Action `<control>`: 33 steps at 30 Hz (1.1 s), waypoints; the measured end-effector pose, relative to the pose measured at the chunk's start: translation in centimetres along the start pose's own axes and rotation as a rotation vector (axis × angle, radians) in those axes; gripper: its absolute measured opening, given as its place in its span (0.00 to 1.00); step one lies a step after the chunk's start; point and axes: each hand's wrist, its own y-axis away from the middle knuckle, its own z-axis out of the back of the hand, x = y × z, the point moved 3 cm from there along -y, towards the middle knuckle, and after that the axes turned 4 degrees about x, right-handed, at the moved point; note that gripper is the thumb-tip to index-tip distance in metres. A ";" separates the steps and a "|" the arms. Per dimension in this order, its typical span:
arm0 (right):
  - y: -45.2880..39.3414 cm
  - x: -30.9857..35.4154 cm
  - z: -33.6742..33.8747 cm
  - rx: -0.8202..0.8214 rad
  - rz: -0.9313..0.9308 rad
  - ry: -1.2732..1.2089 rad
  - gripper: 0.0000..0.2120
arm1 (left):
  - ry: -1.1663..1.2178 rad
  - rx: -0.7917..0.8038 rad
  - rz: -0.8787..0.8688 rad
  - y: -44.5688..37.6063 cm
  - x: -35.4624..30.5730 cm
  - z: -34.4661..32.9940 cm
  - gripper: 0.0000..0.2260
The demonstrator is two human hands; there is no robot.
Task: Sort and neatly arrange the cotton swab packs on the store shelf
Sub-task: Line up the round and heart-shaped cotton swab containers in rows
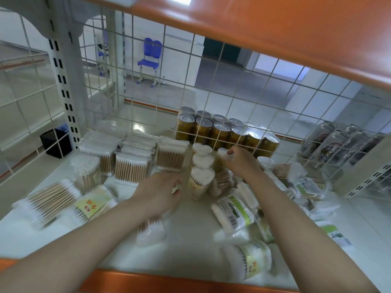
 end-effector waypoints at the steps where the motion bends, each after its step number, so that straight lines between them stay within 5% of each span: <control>1: -0.1 -0.1 -0.1 -0.003 0.000 0.001 0.11 | -0.001 0.002 -0.001 0.1 0.0 0.0 0.13; 6: -0.9 -0.4 -0.7 -0.063 -0.028 -0.011 0.07 | 0.011 0.020 -0.007 0.1 -0.3 -0.4 0.13; 12: -0.9 -0.5 -0.8 -0.021 -0.025 0.028 0.21 | 0.042 0.005 -0.012 0.2 -0.4 -0.3 0.11; 18: 0.0 -1.0 -0.2 0.041 -0.091 0.028 0.24 | 0.045 0.017 -0.005 0.3 0.0 -0.4 0.11; 25: 2.4 -1.5 2.1 -0.169 -0.067 -0.186 0.26 | 0.048 0.025 0.002 0.4 -0.3 -0.4 0.12; 33: 5.4 -0.8 3.2 -0.203 -0.002 -0.245 0.24 | 0.084 -0.008 -0.016 1.3 -1.7 -0.4 0.16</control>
